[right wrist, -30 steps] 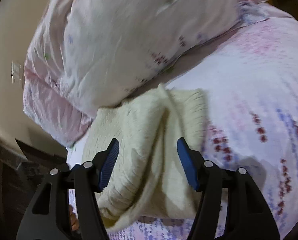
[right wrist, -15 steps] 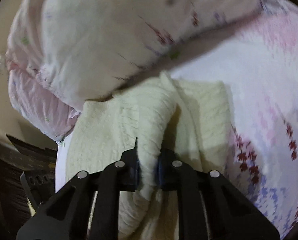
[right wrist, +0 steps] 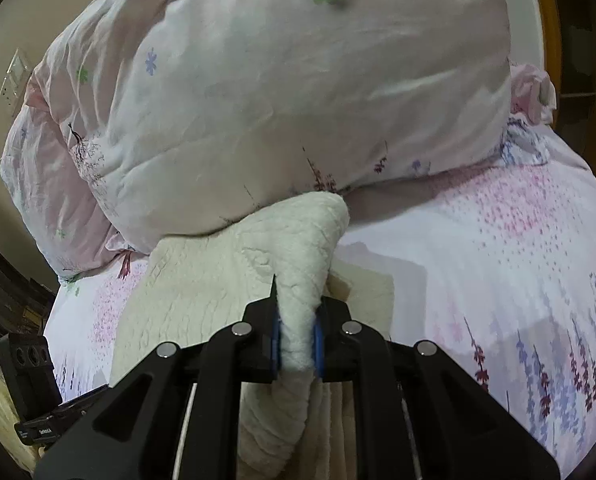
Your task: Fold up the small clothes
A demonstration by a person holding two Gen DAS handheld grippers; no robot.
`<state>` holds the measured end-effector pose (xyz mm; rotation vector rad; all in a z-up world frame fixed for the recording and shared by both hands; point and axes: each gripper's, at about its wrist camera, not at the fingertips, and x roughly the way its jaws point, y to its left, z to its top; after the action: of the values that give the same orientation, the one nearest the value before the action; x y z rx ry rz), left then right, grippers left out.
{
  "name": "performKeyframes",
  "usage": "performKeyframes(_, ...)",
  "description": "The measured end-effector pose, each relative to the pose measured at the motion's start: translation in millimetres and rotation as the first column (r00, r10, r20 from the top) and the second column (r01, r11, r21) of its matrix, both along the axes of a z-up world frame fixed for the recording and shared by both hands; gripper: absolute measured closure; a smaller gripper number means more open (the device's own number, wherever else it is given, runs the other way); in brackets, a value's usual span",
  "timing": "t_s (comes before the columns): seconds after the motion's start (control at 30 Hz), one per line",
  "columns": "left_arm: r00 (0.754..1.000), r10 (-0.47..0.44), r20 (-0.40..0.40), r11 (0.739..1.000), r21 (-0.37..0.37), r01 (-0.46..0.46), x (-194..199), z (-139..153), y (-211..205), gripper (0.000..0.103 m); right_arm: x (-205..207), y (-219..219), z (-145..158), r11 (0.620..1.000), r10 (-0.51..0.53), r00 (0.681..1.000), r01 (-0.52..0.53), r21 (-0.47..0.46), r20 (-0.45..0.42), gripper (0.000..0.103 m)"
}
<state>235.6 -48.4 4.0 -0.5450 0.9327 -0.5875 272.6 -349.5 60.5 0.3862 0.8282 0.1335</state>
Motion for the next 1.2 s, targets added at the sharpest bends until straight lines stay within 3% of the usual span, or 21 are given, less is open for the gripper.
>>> performKeyframes(0.07, 1.0, -0.003, 0.0, 1.0, 0.003, 0.003, 0, -1, -1, 0.019, 9, -3, -14, 1.0, -0.003, 0.998, 0.001, -0.03, -0.064, 0.09)
performKeyframes(0.13, 1.0, -0.006, 0.002, 1.0, 0.008, 0.006, 1, -1, -4, 0.02, 19, -12, -39, 1.0, -0.019, 0.983, 0.02, 0.001, -0.18, 0.081)
performKeyframes(0.27, 1.0, 0.001, -0.013, 1.0, 0.01, -0.001, 0, 3, -5, 0.021, -3, -41, -31, 0.985, -0.075, 0.983, 0.098, 0.139, -0.166, 0.046)
performKeyframes(0.3, 1.0, 0.005, -0.021, 1.0, 0.008, -0.005, -1, 4, -4, 0.021, -12, -47, -27, 0.98, -0.074, 0.986, 0.1, 0.172, -0.152, 0.043)
performKeyframes(0.47, 0.999, 0.01, -0.032, 1.0, 0.026, -0.009, -13, 8, -2, 0.025, -58, -62, -19, 0.949, -0.02, 0.991, 0.06, 0.308, -0.131, 0.043)
performKeyframes(0.67, 0.999, 0.011, -0.046, 0.997, 0.082, -0.007, -30, 7, -11, 0.031, -85, -40, -22, 0.948, 0.06, 0.99, -0.017, 0.319, -0.125, 0.044)
performKeyframes(0.73, 0.998, 0.021, -0.052, 0.995, 0.096, -0.015, -33, 6, -13, 0.033, -90, -35, -21, 0.953, 0.062, 0.991, -0.025, 0.3, -0.115, 0.051)
performKeyframes(0.8, 0.998, 0.025, -0.06, 0.996, 0.085, -0.02, -35, 4, -14, 0.043, -93, -32, -21, 0.964, 0.066, 0.992, -0.035, 0.265, -0.11, 0.074)
performKeyframes(0.87, 0.997, 0.032, -0.064, 0.995, 0.096, -0.025, -34, 2, -16, 0.054, -92, -23, -25, 0.974, 0.084, 0.988, -0.054, 0.222, -0.128, 0.085)
performKeyframes(0.9, 0.998, 0.029, -0.058, 0.994, 0.104, -0.022, -34, 3, -18, 0.057, -94, -20, -22, 0.975, 0.083, 0.991, -0.059, 0.213, -0.109, 0.086)
performKeyframes(0.97, 0.999, 0.02, -0.045, 0.995, 0.099, -0.015, -35, 4, -15, 0.073, -102, -18, -13, 0.971, 0.095, 0.994, -0.082, 0.224, -0.047, 0.087)
performKeyframes(1.07, 0.999, 0.01, -0.043, 0.998, 0.064, -0.007, -35, 4, -5, 0.081, -113, -20, -3, 0.959, 0.117, 0.993, -0.122, 0.258, 0.032, 0.087)
performKeyframes(1.2, 1.0, -0.002, -0.027, 0.997, 0.078, 0.004, -41, -1, -3, 0.082, -109, -22, -36, 0.983, 0.08, 0.992, -0.062, 0.174, -0.095, 0.088)
